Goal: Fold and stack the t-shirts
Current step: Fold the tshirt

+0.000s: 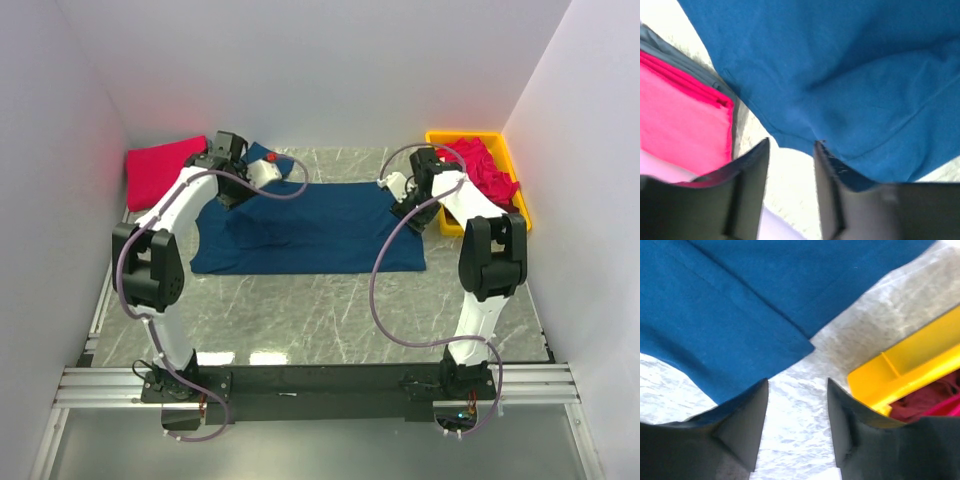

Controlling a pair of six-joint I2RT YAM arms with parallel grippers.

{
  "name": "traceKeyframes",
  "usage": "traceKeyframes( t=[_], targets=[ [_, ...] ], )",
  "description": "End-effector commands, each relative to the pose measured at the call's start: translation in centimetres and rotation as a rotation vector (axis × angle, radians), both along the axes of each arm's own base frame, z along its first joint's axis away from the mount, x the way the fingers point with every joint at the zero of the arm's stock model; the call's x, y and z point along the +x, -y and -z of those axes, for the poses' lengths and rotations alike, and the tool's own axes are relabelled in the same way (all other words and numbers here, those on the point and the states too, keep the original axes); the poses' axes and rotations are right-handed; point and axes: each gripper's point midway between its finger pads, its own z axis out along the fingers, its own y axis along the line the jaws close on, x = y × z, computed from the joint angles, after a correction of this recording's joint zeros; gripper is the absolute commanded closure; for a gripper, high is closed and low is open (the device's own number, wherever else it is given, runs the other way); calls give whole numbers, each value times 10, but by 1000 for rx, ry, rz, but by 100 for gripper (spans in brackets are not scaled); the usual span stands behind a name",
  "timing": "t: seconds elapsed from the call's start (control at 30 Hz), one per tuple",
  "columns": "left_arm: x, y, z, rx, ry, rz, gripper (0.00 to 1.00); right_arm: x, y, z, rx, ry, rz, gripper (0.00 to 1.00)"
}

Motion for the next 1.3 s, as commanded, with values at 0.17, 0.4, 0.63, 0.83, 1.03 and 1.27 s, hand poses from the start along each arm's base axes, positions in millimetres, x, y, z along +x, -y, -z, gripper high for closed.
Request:
traceKeyframes(
  t=[0.17, 0.4, 0.63, 0.83, 1.03, 1.27],
  targets=[
    [-23, -46, -28, -371, -102, -274, 35, -30, 10, -31, 201, -81, 285, 41],
    [-100, -85, 12, -604, -302, -416, 35, -71, -7, -8, 314, -196, 414, 43],
    [-130, -73, 42, -705, -385, -444, 33, -75, 6, 22, 306, -233, 522, 43],
    [-136, -70, 58, -714, -404, -456, 30, -82, 8, 34, 329, -283, 560, 43],
    [-137, -74, 68, -686, -407, -464, 30, -83, 1, 41, 364, -321, 571, 43],
    [-128, -78, 76, -681, -401, -468, 30, -82, -3, 45, 388, -342, 582, 47]
  ],
)
